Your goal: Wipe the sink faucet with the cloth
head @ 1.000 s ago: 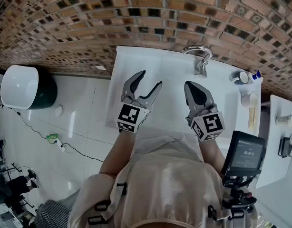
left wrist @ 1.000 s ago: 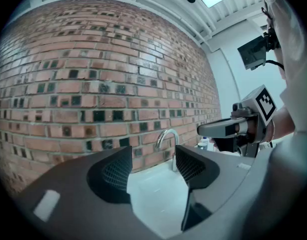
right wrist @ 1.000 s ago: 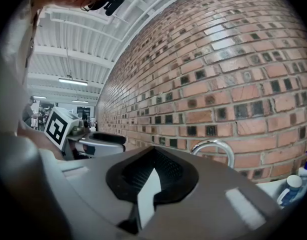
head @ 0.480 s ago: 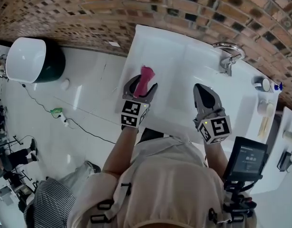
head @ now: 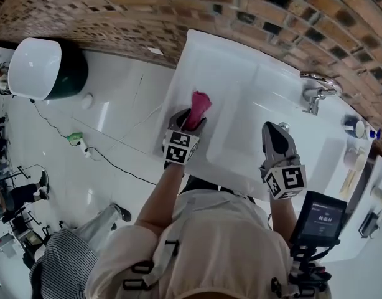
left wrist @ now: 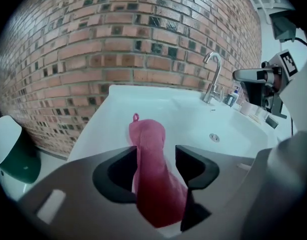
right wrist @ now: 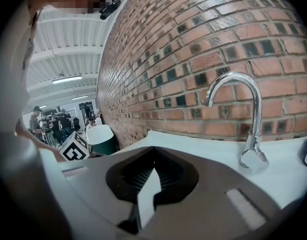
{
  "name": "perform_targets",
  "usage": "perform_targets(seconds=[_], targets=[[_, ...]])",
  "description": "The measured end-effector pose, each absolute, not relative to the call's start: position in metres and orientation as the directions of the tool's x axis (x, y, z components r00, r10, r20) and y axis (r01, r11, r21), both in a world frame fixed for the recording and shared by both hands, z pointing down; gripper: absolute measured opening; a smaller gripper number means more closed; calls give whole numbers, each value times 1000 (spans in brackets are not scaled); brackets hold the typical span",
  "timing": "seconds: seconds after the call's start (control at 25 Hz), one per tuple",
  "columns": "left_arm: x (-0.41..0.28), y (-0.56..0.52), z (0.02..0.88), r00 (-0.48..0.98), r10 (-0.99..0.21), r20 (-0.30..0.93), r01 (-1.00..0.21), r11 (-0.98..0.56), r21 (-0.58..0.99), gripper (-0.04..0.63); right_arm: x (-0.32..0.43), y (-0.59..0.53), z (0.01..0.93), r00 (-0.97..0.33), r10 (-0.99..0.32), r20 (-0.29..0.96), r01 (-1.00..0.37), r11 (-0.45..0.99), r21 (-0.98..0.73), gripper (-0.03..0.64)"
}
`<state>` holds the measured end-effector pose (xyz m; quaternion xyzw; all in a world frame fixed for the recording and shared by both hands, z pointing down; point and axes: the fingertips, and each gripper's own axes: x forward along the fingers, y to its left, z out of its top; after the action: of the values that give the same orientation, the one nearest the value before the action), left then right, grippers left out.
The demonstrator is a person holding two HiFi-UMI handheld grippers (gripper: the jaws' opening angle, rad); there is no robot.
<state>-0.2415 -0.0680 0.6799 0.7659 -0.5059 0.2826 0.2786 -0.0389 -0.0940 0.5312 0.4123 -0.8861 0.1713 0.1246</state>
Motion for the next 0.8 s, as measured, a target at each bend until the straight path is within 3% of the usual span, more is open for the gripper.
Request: perform_targets(seconds=[0.28,0.52,0.8], targets=[[-255,-76,695,252,-614,748,-948,-313,62,109,-36,-103,540,-621,-687,379,-780,591,-206,-9],[-238,-85,674,297,-623,723,-941,-319,112,94,-29,-107,525,-625,-699,348,-777,599,-194,-8],[-166,-127,596,420,-719,554,-901,-406,156,94,13,-109,487,-584,-760,287,-810,569,-140,-8]])
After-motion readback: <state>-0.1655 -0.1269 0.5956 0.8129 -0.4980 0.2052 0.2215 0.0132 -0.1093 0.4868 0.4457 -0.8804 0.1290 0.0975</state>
